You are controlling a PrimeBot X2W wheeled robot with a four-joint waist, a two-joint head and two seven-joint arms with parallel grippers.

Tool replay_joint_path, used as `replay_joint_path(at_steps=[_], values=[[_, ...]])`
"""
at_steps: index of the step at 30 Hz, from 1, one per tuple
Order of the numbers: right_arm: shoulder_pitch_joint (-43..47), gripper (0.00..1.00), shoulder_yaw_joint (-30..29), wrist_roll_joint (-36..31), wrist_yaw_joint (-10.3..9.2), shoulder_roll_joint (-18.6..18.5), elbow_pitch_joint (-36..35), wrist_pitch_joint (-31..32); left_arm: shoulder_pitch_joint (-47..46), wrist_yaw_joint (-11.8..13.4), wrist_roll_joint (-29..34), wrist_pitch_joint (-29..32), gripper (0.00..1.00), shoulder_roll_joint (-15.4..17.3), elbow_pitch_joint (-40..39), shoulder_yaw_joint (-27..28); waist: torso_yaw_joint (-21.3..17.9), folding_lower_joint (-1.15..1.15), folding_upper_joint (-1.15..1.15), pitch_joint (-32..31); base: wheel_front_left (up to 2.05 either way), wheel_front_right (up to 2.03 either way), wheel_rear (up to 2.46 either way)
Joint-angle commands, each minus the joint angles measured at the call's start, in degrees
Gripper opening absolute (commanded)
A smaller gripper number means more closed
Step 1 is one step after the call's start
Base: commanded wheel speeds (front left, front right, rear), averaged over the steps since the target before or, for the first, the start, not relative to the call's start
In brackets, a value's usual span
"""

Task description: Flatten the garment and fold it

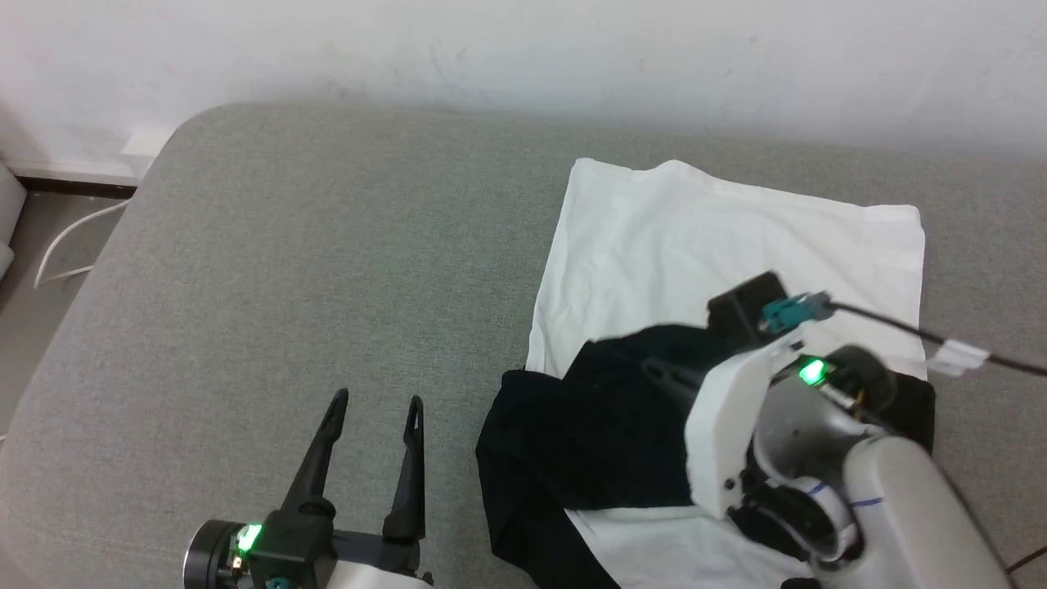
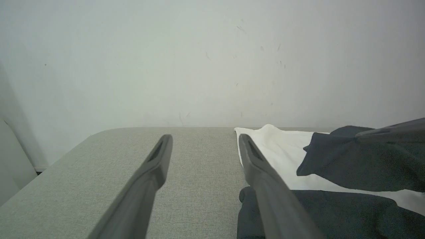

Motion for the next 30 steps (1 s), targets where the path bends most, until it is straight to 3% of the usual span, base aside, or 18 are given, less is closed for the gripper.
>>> replay_joint_path(at_steps=[1, 12, 24, 25, 26, 27, 30], values=[[1.2, 0.0, 0.5, 0.0, -0.04, 1.2, 2.5, -1.4, 0.4, -0.4, -0.1, -0.3, 1.0, -0.2, 0.3, -0.1, 0.2, 0.0, 0.0, -0.2, 0.0, 0.0, 0.0], [1.2, 0.0, 3.5, -1.7, -0.04, 4.1, 23.2, -11.1, 0.5, -0.8, -0.2, -0.3, 1.0, -0.4, 0.8, -0.6, 0.1, 0.0, 0.0, 0.2, 0.0, 0.0, 0.0], [-6.6, 0.0, 9.3, 3.5, -0.04, 4.1, 43.5, -24.5, -1.1, -1.5, 0.5, -0.3, 1.0, -0.4, 1.2, -0.8, 0.0, 0.0, 0.0, 2.2, 0.0, 0.0, 0.0], [-7.3, 0.26, 9.7, 3.9, -0.04, 4.1, 44.6, -25.2, -1.3, -1.6, 0.6, -0.3, 1.0, -0.5, 1.3, -0.8, 0.0, 0.0, 0.0, 2.2, 0.0, 0.0, 0.0], [-7.9, 0.91, 10.2, 4.3, -0.04, 4.1, 45.6, -25.9, -1.4, -1.6, 0.6, -0.3, 1.0, -0.5, 1.4, -0.9, 0.0, 0.0, 0.0, 2.2, 0.0, 0.0, 0.0], [-8.5, 1.0, 10.8, 4.8, -0.04, 4.1, 46.4, -26.6, -1.5, -1.6, 0.6, -0.3, 1.0, -0.5, 1.5, -0.9, -0.1, 0.0, 0.0, 2.1, 0.0, 0.0, 0.0], [-9.9, 1.0, 12.7, 7.0, -0.04, 4.1, 47.8, -28.2, -1.5, -1.6, 0.6, -0.3, 1.0, -0.5, 1.6, -0.7, -0.4, 0.0, 0.0, 1.9, 0.0, 0.0, 0.0]])
